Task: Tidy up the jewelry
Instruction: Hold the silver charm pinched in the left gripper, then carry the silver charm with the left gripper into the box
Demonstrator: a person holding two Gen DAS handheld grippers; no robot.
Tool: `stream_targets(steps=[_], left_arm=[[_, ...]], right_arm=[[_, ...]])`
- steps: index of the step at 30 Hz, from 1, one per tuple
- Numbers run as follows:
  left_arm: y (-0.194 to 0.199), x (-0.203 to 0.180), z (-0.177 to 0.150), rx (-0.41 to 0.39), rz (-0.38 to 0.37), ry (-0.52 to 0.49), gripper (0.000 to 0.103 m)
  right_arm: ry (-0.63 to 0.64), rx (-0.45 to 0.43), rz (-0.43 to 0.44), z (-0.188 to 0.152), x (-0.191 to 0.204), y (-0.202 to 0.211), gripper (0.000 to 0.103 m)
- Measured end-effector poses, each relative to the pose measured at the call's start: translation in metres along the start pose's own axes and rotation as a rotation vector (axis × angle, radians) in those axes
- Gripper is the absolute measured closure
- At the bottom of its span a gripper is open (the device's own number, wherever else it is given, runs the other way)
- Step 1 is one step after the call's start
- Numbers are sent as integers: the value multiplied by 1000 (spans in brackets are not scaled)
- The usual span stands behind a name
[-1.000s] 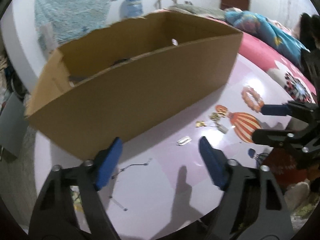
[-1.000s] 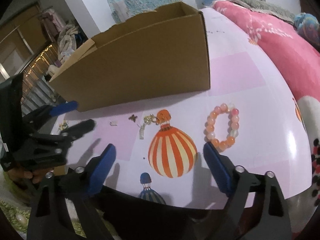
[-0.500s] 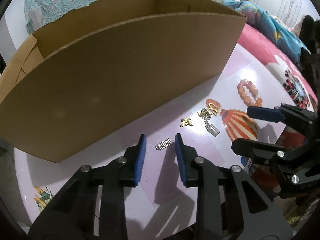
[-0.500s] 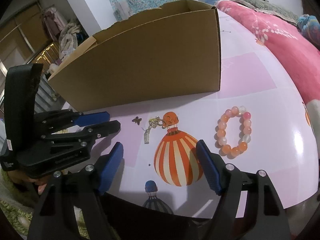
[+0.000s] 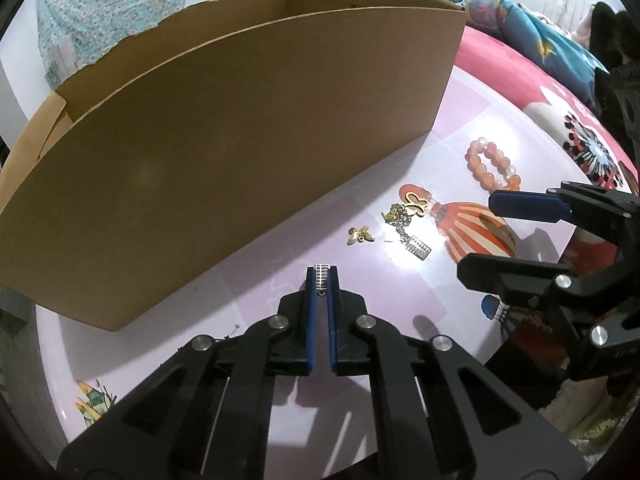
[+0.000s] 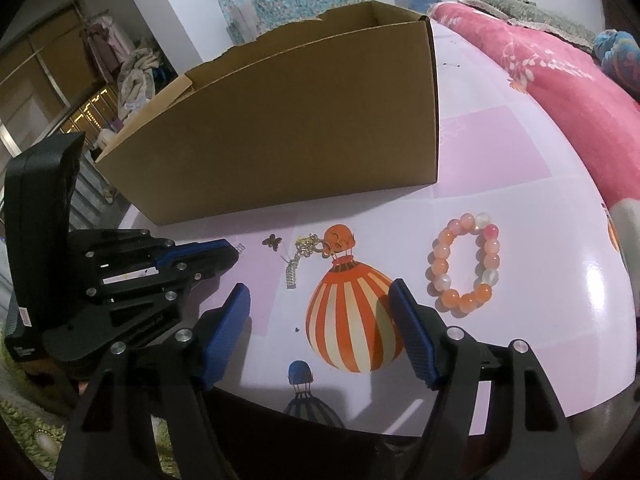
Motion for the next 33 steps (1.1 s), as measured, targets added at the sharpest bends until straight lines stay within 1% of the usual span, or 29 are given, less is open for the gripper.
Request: stream_targets(steps=[2, 6, 8, 9, 10, 11, 13, 16, 21, 24, 26, 30, 33], left_arm=[[0, 1, -1, 0, 1, 5, 99], [4, 10, -9, 5, 1, 28, 99], [6, 17, -14, 10, 2, 47, 99], [6, 20, -17, 12, 3, 55, 99], [7, 23, -19, 13, 3, 64, 99], [8, 25, -20, 14, 4, 73, 99], [9, 28, -22, 15, 2, 85, 99], [10, 30, -25, 14, 2, 91, 99], [10, 29, -25, 11, 4, 83, 99], [8, 25, -22, 9, 5, 78, 99], [7, 23, -22, 7, 5, 76, 99], [7, 22, -21, 0, 1, 73, 99], [8, 22, -21, -7, -3, 71, 99]], right_arm=[[6, -2, 1, -1, -1, 1, 34], [33, -4, 7, 2, 7, 1, 41], [46, -5, 13, 4, 11, 0, 45], [52, -2, 15, 4, 13, -1, 49], [60, 4, 11, 5, 15, -4, 54], [66, 10, 0, 6, 16, -7, 57], [78, 24, -21, 8, 19, -13, 67], [98, 33, -52, 11, 23, -20, 76], [128, 42, -104, 13, 26, -27, 86], [142, 37, -127, 15, 28, -28, 89], [162, 39, -149, 15, 29, -29, 98], [131, 37, -115, 16, 27, -26, 100], [117, 28, -106, 17, 25, -24, 100]])
Point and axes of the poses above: each gripper's, at about its wrist camera, not at the fingertips, and y roughly against the way its jaws point, x to its left, z to its top, the point moved 9 cm from there along -y, roughly the way its jaws point, and after that the axes turned 10 degrees about x, right-handed, at the moved point
